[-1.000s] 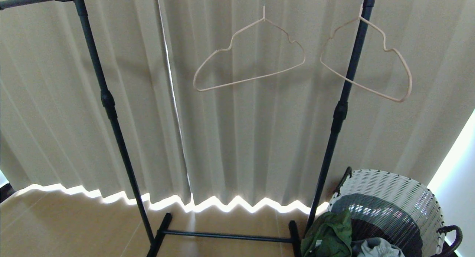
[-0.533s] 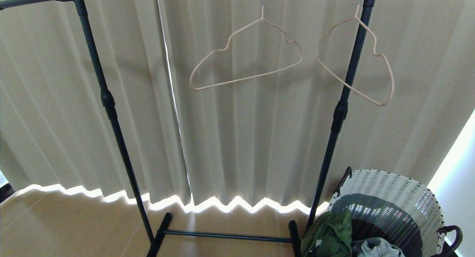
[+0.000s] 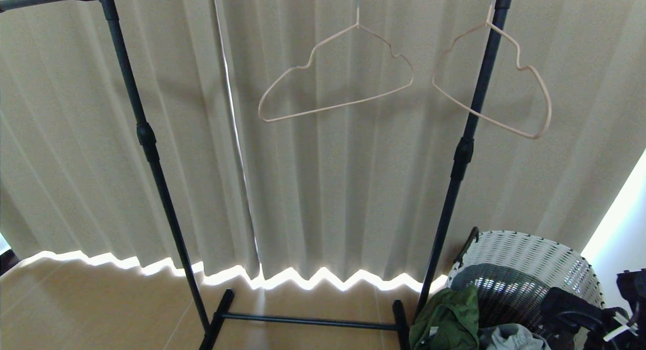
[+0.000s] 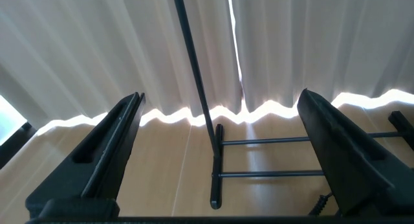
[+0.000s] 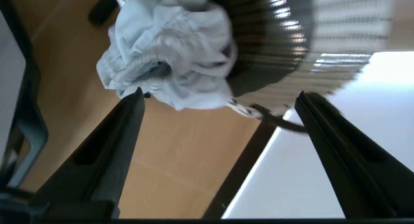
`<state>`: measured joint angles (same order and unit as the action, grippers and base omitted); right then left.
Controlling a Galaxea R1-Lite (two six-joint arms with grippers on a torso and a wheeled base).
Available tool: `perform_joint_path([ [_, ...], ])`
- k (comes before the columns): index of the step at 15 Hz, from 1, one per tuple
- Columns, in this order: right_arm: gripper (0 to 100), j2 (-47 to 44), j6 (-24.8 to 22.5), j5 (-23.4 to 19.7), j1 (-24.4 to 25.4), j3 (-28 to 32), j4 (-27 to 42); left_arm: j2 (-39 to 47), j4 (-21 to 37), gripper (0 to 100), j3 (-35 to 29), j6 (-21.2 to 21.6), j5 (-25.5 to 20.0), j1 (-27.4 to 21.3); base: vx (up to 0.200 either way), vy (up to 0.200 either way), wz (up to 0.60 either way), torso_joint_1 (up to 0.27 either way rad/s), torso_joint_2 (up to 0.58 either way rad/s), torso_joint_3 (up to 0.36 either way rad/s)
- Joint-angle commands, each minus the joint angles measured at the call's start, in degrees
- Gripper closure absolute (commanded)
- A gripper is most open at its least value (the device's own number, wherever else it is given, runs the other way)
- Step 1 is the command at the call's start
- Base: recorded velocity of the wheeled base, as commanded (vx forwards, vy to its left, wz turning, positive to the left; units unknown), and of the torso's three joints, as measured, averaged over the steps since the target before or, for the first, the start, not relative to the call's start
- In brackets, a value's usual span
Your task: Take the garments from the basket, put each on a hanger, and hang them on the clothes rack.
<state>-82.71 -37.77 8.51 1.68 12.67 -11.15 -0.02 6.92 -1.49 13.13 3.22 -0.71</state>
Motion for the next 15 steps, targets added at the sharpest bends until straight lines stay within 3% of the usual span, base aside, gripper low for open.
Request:
perform_joint_path([
  [1,0,-11.3,-0.6,0.3,-0.2,-0.2,-3.3,0.0,0.0,0,0.0,0.1,0.0,0.0,0.0,0.0,0.0,0.0,0.0,0.0],
  [8,0,-18.4,-0.5,1.1,-0.5,0.1,-10.6,0.0,0.0,0,0.0,0.0,0.0,0.0,0.0,0.0,0.0,0.0,0.0,0.0],
  [11,0,-22.8,-0.5,2.2,-1.2,-0.4,-17.6,0.0,0.0,0,0.0,0.0,0.0,0.0,0.0,0.0,0.0,0.0,0.0,0.0],
  [15,0,-23.7,-0.6,2.0,-0.9,-0.4,-19.1,0.0,0.0,0,0.0,-0.1,0.0,0.0,0.0,0.0,0.0,0.0,0.0,0.0],
])
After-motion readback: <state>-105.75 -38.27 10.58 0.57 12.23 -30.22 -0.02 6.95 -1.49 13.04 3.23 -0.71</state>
